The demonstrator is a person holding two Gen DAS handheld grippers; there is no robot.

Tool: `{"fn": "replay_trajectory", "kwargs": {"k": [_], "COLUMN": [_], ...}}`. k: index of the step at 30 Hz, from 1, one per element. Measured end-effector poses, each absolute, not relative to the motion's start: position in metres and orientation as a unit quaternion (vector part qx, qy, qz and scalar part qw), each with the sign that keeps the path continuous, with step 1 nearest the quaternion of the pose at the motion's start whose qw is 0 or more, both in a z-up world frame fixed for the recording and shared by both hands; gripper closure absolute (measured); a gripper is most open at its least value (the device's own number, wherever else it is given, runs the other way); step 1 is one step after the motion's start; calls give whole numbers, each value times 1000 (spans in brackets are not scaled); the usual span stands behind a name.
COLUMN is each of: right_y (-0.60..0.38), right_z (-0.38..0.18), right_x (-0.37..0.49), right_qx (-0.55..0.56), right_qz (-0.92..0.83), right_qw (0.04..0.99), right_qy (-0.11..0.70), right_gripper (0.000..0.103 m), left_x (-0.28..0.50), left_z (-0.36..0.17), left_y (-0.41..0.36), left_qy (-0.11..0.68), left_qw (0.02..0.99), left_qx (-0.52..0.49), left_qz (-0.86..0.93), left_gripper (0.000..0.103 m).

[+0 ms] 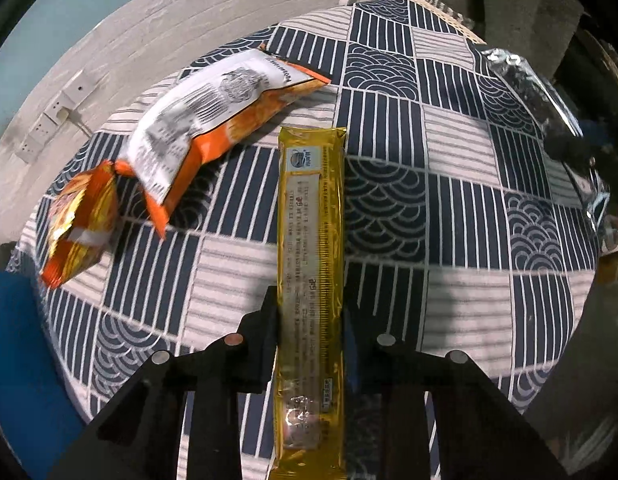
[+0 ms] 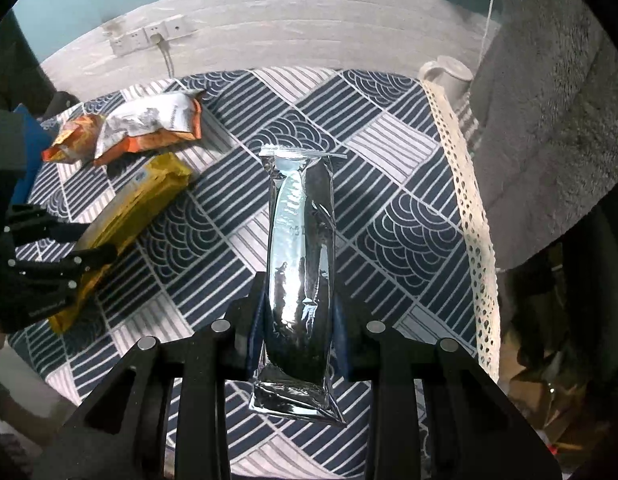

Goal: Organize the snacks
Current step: 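Carry the gold bar and silver foil bar over the cardboard box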

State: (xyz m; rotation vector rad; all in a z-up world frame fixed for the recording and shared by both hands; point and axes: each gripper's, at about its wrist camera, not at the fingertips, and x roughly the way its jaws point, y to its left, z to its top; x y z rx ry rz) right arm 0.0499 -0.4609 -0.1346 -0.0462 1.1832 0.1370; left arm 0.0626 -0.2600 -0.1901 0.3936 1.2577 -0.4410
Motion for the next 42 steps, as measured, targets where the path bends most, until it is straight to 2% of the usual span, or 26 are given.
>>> {"fn": "replay_trajectory", "kwargs": {"k": [11,28,42], "right_y": [-432,-363,-289], "right_z": [-104,-42,-13], "right_x": [40,25,28], "right_qx": [-39,-62,-78], "right_qz": [84,138,193], "right_qw": [839,856,852], "right_qy": [535,495,479], "right_gripper": [76,76,76], "left_x": [36,7,-4], "left_z": [-153,-84,-42], "left_y": [-236,-154,-90], "left_qy": [541,489,455], "left_qw": [795,840,870], "left_qx": [199,191,164], "left_qz": [-189,-139,-97], "left_gripper": [75,75,75]}}
